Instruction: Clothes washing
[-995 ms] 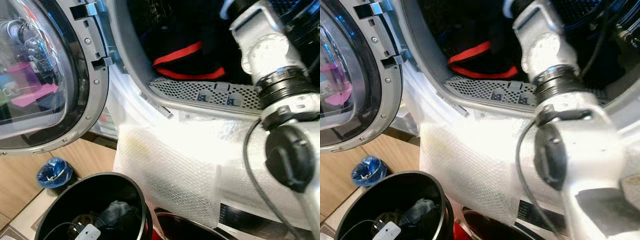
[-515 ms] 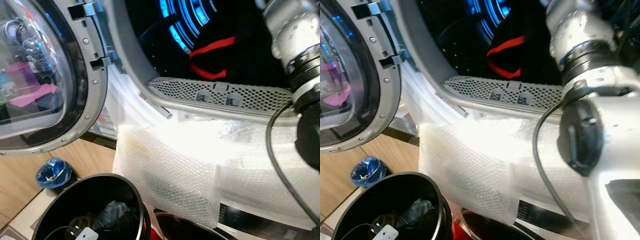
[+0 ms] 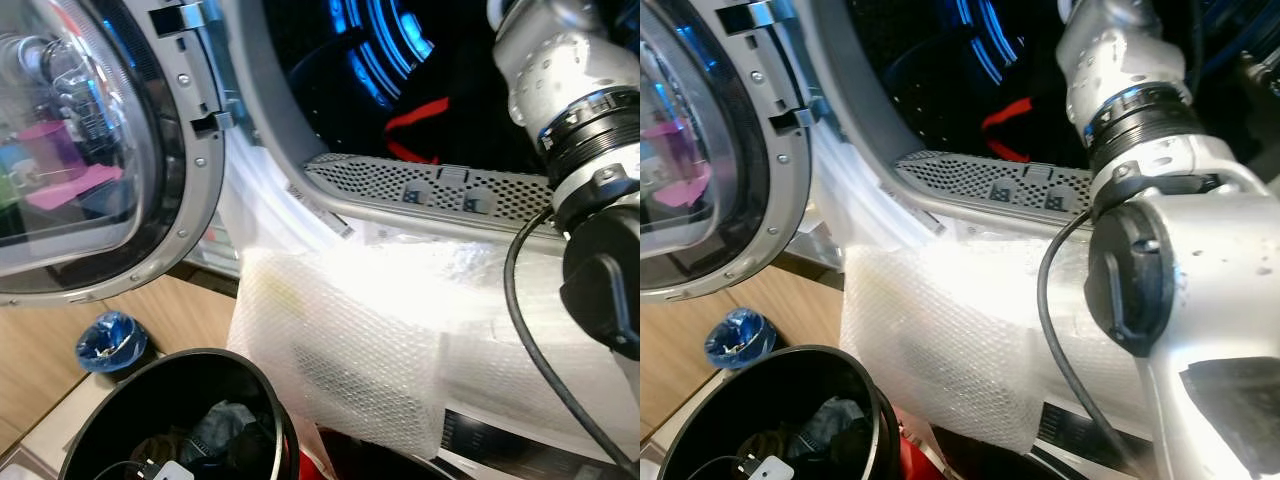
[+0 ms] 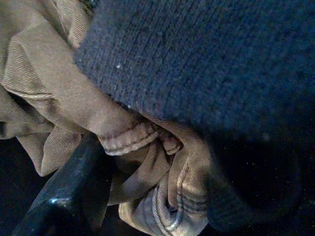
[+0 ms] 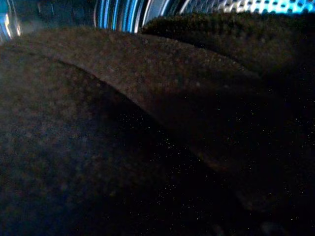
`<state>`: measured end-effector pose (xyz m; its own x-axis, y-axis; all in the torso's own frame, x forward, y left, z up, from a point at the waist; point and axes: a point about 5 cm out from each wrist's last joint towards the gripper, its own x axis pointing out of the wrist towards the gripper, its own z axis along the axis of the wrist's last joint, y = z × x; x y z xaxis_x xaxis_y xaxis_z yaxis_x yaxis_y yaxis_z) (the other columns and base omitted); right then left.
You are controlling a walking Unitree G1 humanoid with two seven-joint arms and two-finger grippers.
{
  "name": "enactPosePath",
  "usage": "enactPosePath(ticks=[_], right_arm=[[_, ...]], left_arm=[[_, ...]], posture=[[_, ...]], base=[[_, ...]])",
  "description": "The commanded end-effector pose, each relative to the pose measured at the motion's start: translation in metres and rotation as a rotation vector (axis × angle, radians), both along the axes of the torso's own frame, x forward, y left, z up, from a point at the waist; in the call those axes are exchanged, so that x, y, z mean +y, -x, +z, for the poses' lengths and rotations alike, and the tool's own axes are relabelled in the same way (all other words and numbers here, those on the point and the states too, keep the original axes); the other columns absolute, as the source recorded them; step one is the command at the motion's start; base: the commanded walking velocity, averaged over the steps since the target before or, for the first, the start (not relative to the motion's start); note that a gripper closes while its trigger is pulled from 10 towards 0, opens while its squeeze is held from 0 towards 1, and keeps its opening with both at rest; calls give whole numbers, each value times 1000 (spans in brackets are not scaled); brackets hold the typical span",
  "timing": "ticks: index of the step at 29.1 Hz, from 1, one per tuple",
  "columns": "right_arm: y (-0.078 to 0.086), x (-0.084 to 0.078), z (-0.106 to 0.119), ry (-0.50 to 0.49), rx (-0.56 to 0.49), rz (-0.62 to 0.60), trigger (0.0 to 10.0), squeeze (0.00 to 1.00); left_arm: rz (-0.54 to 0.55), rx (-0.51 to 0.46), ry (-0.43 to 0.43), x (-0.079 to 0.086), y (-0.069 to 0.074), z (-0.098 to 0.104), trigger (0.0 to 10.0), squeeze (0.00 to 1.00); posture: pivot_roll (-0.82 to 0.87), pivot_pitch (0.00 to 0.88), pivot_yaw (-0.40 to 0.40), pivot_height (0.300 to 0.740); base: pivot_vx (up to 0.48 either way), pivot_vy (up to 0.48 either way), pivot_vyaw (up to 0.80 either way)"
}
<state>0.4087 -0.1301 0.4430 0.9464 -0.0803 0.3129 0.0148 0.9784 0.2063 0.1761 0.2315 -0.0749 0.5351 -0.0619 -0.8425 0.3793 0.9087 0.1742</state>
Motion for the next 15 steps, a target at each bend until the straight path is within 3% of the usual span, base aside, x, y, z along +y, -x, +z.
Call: enactPosePath(ticks=[1,6,11,15], right_arm=[[0,9,0,45,6,37,10000,1000],[0,14,-1,139,3,38,10000,1000],[6,39,9,239,-80,195,10000,1000],[4,42,4,276,-50,204,10000,1000]], left_arm=[[-5,87,2,-3,24,-12,10000,0],[-12,96,-4,0,27,-12,10000,0],[-3,92,-5,2,27,-12,10000,0],[-1,97,-9,4,30,-12,10000,0]], posture=[[28,26,90,740],[26,30,90,740],[42,34,89,740],[47,39,91,740]], base=[[0,0,0],[0,0,0],[0,0,0],[0,0,0]])
